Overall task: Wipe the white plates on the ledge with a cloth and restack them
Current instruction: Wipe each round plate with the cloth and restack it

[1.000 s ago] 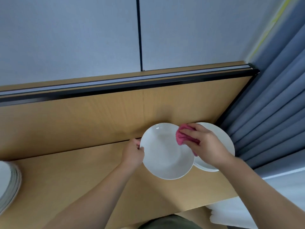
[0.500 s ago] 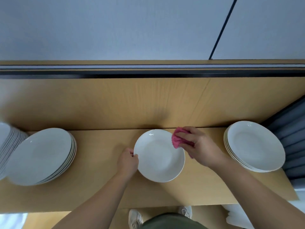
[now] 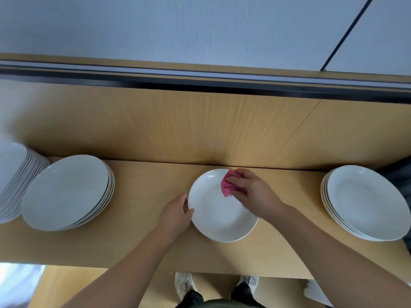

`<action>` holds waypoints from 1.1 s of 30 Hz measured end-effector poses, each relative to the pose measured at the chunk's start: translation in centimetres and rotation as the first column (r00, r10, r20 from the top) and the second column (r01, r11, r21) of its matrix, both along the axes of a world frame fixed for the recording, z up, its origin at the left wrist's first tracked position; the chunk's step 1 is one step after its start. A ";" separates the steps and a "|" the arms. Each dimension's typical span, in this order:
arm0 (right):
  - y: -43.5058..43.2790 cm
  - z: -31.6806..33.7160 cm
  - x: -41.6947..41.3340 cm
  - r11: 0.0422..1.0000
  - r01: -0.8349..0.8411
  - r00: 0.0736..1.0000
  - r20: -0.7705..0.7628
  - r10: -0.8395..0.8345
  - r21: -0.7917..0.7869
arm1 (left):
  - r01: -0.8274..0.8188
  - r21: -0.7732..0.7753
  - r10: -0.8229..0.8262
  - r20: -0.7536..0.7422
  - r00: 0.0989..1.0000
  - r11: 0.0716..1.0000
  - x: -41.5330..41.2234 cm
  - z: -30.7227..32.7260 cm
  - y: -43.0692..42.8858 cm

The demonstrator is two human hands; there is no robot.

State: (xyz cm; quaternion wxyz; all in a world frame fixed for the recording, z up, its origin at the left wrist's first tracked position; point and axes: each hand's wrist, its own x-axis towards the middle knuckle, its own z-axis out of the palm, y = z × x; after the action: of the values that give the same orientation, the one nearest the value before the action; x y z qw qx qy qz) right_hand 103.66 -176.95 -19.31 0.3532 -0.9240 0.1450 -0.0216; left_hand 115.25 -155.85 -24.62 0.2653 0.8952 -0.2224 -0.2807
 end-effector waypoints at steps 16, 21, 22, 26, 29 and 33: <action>5.3 -9.5 3.9 0.904 -0.139 0.979 -0.194 0.064 -0.404 | 0.353 0.162 -0.367 0.068 0.928 0.921 0.8 -0.2 1.6; 6.0 -9.6 4.3 0.920 -0.162 0.974 -0.208 0.091 -0.357 | 0.351 0.178 -0.367 0.063 0.928 0.919 0.7 0.0 1.5; 6.2 -9.7 4.3 0.920 -0.181 0.970 -0.215 0.110 -0.347 | 0.343 0.172 -0.357 0.059 0.932 0.924 0.7 0.0 1.6; 6.9 -9.6 3.7 0.872 -0.249 0.966 -0.176 0.191 -0.421 | 0.336 0.161 -0.350 0.066 0.935 0.928 0.8 0.3 1.5; 7.2 -9.5 3.2 0.871 -0.272 0.961 -0.167 0.221 -0.410 | 0.361 0.204 -0.383 0.082 0.920 0.910 1.0 0.6 1.4; 6.8 -9.9 1.8 0.887 -0.351 0.936 -0.146 0.321 -0.299 | 0.434 0.303 -0.487 0.124 0.865 0.849 1.4 0.6 1.5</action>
State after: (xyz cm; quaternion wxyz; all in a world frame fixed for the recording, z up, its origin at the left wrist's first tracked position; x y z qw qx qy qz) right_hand 105.49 -170.15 -29.22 0.1895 -0.9801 -0.0063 0.0594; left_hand 116.61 -154.40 -24.01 0.0446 0.8657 -0.4166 -0.2738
